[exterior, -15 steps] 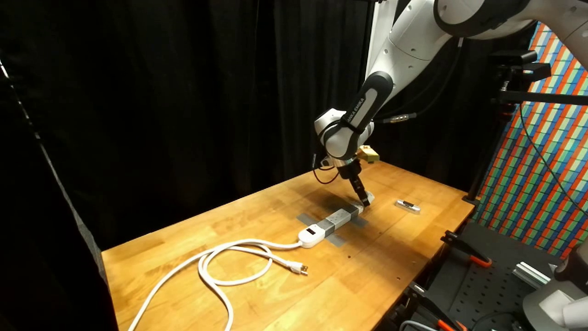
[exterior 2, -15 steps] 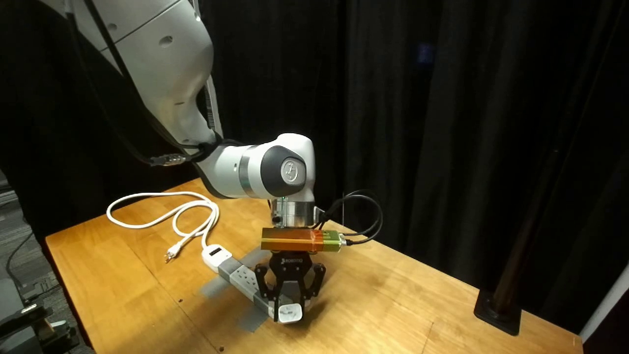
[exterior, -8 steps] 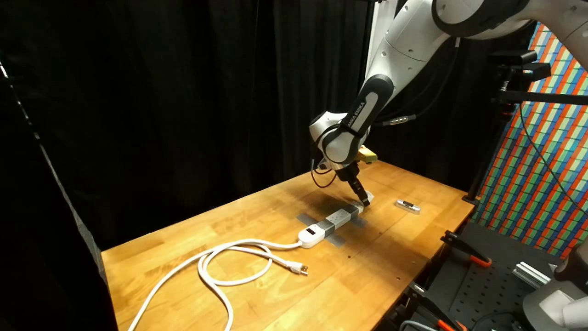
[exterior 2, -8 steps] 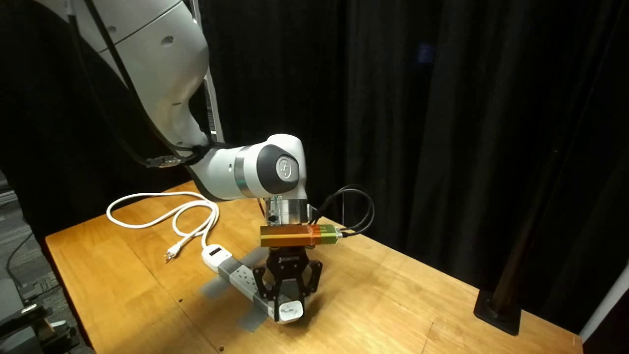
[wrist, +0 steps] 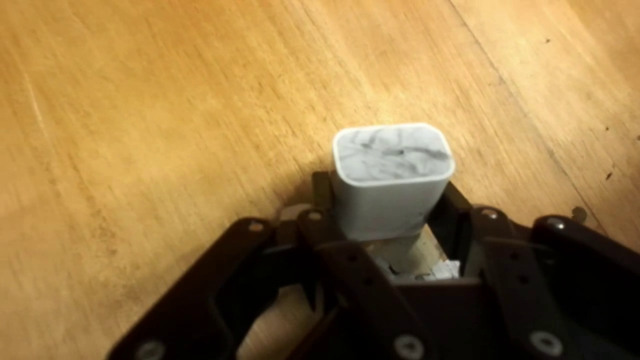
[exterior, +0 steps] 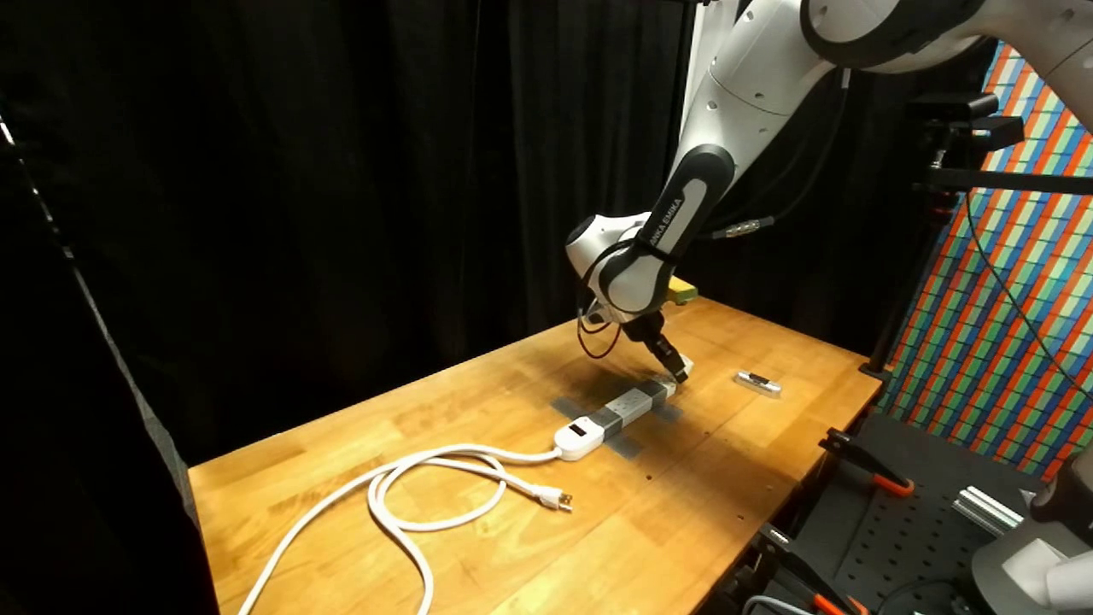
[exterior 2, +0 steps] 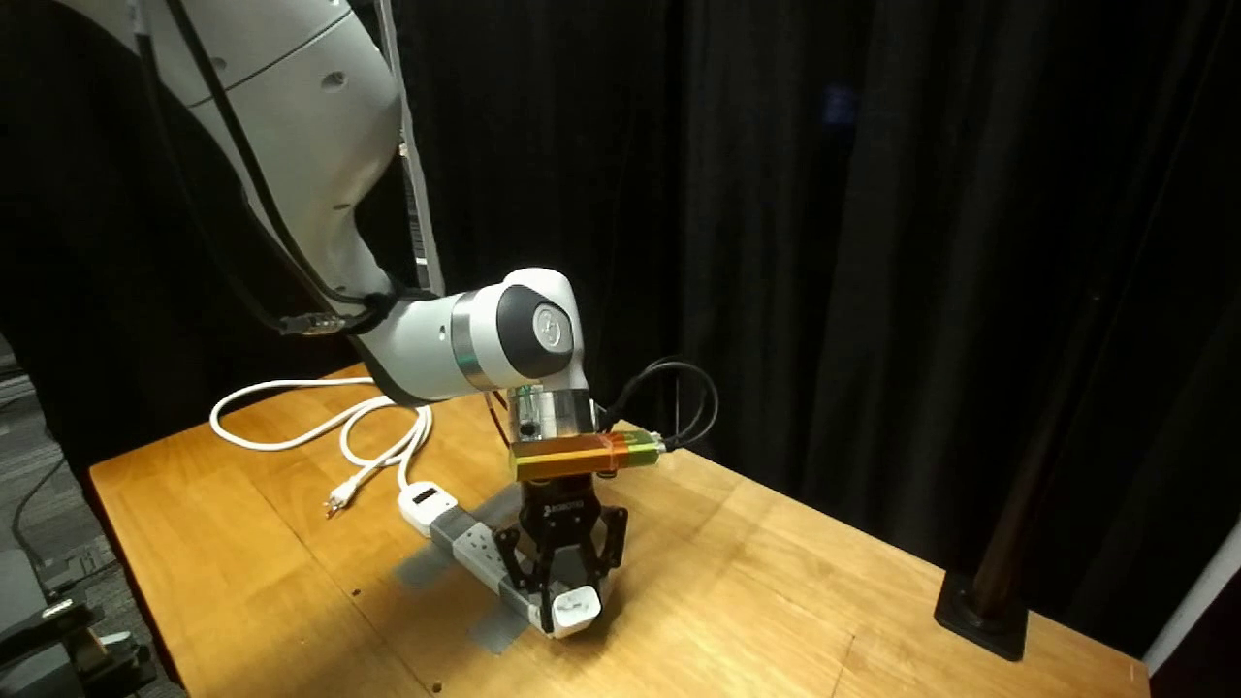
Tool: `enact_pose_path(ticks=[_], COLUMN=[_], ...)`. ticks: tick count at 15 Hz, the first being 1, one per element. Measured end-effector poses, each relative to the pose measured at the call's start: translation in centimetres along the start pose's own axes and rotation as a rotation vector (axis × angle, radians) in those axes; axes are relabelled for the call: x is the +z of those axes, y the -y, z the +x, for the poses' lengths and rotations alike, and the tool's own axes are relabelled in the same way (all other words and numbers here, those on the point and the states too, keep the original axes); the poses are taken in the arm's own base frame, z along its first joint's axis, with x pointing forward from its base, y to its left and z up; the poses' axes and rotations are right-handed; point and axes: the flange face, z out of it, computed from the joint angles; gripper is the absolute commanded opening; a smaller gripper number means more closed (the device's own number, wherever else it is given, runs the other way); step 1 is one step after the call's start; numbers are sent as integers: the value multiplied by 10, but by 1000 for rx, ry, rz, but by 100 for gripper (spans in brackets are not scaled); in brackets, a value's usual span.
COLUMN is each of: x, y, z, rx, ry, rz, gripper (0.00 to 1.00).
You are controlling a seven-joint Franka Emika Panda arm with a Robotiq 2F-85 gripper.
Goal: Plug the charger head into the adapter
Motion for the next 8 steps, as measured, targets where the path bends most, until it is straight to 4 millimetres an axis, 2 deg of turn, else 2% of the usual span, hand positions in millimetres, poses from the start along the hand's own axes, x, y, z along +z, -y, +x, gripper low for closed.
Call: enact_pose_path(ticks=[6,8], x=[-2,-8], y=[6,14], z=[7,14], rx=[-121,-166], ry=[32,34], rz=[-40,-38], gripper=[23,23])
